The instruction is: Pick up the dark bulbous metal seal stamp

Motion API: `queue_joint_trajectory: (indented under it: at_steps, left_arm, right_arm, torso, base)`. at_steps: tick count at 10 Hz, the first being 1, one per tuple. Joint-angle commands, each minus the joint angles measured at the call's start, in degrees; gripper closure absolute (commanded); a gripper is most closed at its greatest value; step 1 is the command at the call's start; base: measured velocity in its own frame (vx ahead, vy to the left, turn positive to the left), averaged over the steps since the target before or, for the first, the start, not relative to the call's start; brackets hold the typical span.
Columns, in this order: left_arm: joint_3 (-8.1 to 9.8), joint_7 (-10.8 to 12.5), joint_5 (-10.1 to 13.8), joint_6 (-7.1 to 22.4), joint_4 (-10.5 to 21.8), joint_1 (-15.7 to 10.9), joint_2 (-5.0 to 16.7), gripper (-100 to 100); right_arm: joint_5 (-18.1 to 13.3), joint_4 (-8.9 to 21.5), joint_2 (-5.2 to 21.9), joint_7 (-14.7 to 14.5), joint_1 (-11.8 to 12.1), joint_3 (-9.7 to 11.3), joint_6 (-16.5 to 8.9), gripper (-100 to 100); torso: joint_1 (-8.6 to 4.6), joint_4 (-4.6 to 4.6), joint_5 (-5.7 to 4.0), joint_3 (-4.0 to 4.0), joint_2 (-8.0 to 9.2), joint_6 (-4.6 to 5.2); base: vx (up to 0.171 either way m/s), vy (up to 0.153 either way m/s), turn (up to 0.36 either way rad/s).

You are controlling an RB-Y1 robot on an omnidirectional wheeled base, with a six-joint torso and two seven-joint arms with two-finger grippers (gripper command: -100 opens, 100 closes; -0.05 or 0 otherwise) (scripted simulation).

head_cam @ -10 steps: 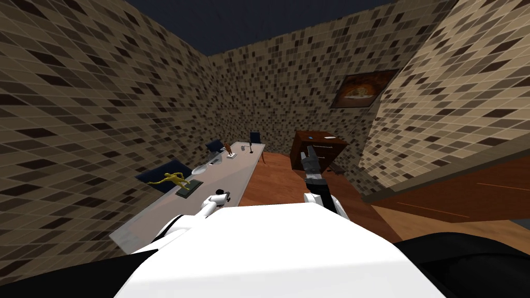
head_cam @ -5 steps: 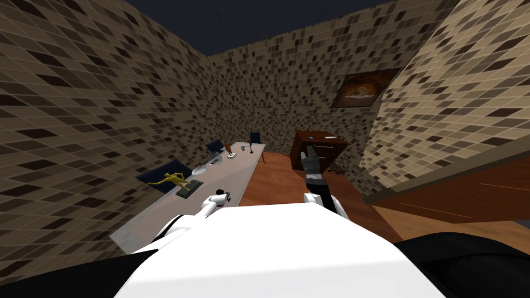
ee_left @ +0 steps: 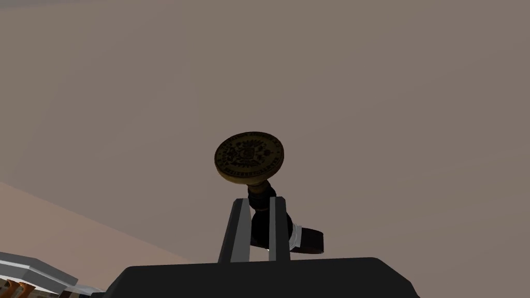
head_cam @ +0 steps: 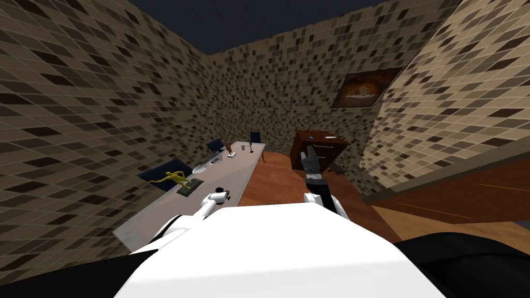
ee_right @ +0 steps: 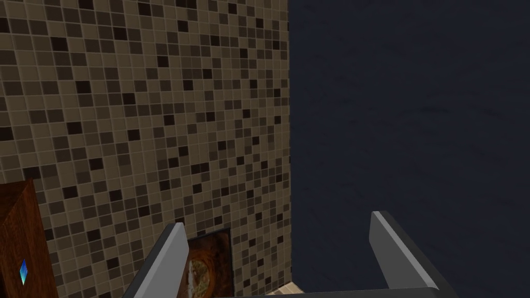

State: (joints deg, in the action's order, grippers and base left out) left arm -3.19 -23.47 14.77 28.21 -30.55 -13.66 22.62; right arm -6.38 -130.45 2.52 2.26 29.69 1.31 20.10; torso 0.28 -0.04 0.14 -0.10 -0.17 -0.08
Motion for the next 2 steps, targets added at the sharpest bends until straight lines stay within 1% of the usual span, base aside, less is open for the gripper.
queue_joint_trajectory:
  at_steps: [1,2]
  left_arm:
    - [0.00,0.00,0.00,0.00,0.00,0.00,0.00,100]
    - [0.00,-0.03,0.02,0.37,-0.24,0.04,0.04,0]
  right_arm:
    - [0.00,0.00,0.00,0.00,0.00,0.00,0.00,0]
    - [0.00,0.00,0.00,0.00,0.00,0.00,0.00,0]
  torso:
    - [0.00,0.00,0.00,0.00,0.00,0.00]
    - [0.06,-0.01,0.02,-0.03,-0.07,0.00]
  base:
    - [-0.024,-0.017,0.006]
    - [0.000,0.000,0.000]
